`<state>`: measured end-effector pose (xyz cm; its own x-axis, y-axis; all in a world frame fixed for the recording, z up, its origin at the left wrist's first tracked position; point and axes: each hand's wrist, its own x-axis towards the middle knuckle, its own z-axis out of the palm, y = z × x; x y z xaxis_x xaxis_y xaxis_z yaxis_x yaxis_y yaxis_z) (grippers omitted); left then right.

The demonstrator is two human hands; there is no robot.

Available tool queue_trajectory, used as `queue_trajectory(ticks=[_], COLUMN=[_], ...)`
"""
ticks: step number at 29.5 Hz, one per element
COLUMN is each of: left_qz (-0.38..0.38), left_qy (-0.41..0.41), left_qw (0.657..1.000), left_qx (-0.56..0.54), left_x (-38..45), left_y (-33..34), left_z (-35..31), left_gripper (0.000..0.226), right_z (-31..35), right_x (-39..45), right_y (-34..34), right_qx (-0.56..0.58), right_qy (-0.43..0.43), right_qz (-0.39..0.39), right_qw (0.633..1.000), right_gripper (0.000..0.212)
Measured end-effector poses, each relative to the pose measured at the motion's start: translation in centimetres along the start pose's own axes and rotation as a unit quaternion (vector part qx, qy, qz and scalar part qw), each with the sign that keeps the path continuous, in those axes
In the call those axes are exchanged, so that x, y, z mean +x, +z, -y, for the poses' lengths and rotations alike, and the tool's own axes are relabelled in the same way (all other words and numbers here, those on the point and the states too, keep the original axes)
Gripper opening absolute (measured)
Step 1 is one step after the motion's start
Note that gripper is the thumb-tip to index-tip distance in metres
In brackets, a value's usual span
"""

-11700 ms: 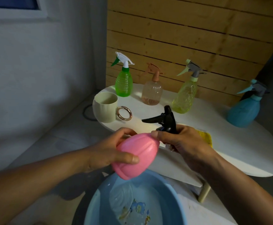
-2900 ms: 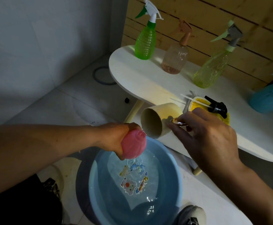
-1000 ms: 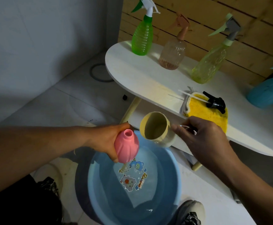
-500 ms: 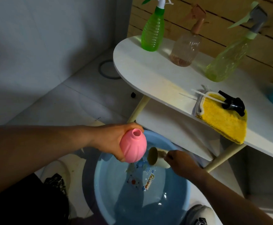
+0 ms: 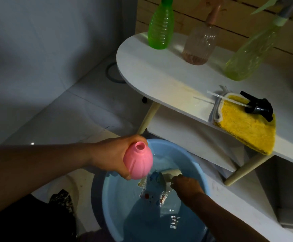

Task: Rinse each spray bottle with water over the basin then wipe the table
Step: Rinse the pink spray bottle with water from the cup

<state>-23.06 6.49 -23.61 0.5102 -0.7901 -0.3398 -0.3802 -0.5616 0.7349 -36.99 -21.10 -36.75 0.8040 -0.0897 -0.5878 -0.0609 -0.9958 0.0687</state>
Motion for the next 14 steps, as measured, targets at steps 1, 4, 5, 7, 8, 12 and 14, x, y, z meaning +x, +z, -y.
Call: queue_trajectory(ticks=[1, 4, 5, 7, 8, 12, 14], left_qz=[0.003, 0.009, 0.007, 0.01, 0.009, 0.009, 0.01], left_qy=[-0.001, -0.004, 0.0, -0.003, -0.001, 0.007, 0.012], left_qw=[1.0, 1.0, 1.0, 1.0, 1.0, 1.0, 0.999], left_qx=[0.003, 0.016, 0.018, 0.015, 0.016, 0.029, 0.038], left_x=[0.0, -0.1, -0.3, -0.1, -0.2, -0.2, -0.3], left_y=[-0.1, -0.2, -0.4, -0.6, -0.6, -0.9, -1.0], left_z=[0.1, 0.1, -0.1, 0.0, 0.0, 0.0, 0.0], left_gripper=[0.097, 0.096, 0.095, 0.094, 0.094, 0.096, 0.096], right_z=[0.1, -0.5, -0.9, -1.9, -2.1, -2.8, -2.7], right_x=[0.1, 0.0, -0.4, -0.9, -1.4, -4.1, -5.4], right_y=[-0.1, -1.0, -1.9, -3.3, -4.2, -8.1, -10.2], right_qx=[0.039, 0.192, 0.238, 0.321, 0.351, 0.434, 0.437], right_qy=[0.012, 0.07, 0.087, 0.106, 0.11, 0.111, 0.108], right_qz=[-0.007, -0.014, -0.017, -0.027, -0.033, -0.054, -0.079], right_qw=[0.999, 0.979, 0.967, 0.941, 0.929, 0.893, 0.889], right_gripper=[0.035, 0.031, 0.032, 0.035, 0.036, 0.043, 0.042])
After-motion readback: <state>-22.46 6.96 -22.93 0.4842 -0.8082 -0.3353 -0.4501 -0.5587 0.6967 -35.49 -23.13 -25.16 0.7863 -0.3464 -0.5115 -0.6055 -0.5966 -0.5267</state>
